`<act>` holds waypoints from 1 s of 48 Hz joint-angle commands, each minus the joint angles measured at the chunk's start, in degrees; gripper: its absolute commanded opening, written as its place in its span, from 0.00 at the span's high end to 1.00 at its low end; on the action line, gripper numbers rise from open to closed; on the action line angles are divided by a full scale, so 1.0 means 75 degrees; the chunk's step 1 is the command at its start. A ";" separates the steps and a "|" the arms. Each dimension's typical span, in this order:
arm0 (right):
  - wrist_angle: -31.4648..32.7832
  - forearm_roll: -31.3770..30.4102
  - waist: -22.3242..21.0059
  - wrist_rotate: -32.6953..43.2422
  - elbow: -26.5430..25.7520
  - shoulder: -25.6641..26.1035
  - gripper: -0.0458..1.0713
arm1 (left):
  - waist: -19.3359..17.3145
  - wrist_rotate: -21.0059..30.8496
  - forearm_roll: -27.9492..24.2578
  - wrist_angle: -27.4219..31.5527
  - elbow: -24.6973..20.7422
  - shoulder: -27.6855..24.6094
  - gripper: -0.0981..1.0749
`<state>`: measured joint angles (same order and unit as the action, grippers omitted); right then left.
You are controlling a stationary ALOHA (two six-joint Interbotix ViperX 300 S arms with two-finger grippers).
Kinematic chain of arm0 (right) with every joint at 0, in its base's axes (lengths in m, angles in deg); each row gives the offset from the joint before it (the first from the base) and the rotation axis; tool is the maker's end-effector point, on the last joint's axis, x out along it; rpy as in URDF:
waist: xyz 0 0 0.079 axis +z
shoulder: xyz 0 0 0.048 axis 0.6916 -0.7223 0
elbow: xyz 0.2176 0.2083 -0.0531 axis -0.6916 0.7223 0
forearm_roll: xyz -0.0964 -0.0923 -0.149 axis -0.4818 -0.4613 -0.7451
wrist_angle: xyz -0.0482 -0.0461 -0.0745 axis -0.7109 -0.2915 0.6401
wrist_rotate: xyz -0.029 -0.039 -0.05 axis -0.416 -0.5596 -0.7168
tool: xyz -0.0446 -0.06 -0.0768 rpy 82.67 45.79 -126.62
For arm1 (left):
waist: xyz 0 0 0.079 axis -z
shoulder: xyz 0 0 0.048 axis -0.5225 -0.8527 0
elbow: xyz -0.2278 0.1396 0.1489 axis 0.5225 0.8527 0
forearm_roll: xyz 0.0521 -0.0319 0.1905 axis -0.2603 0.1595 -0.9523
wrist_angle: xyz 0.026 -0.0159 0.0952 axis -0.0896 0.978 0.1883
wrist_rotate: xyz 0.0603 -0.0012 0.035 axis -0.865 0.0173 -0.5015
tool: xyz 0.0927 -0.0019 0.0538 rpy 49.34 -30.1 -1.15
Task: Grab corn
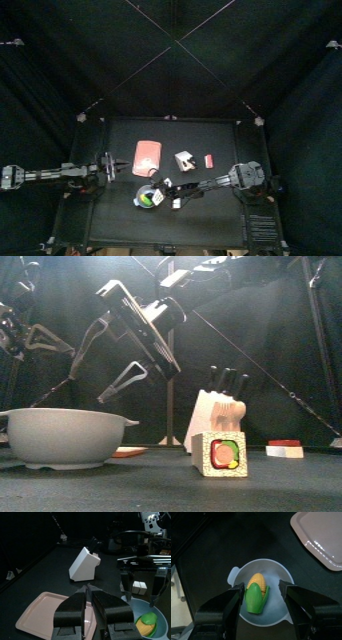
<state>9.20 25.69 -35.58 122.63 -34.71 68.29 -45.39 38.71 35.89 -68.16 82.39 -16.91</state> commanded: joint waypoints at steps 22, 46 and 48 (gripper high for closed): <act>0.0738 0.0645 0.0000 -0.0035 -0.0516 0.0176 0.16 | -0.0059 -0.0012 0.0012 -0.0070 -0.0105 -0.0023 0.45; 0.0738 0.0645 0.0188 -0.0047 -0.0621 -0.0129 0.16 | -0.0059 -0.0012 0.0012 -0.0070 -0.0105 -0.0023 0.45; 0.0738 0.0645 0.0223 -0.0059 -0.0621 -0.0141 0.16 | -0.0059 -0.0012 0.0012 -0.0070 -0.0105 -0.0023 0.45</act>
<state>14.91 30.70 -34.44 122.36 -37.88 65.83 -45.65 38.62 35.89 -68.16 82.39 -16.82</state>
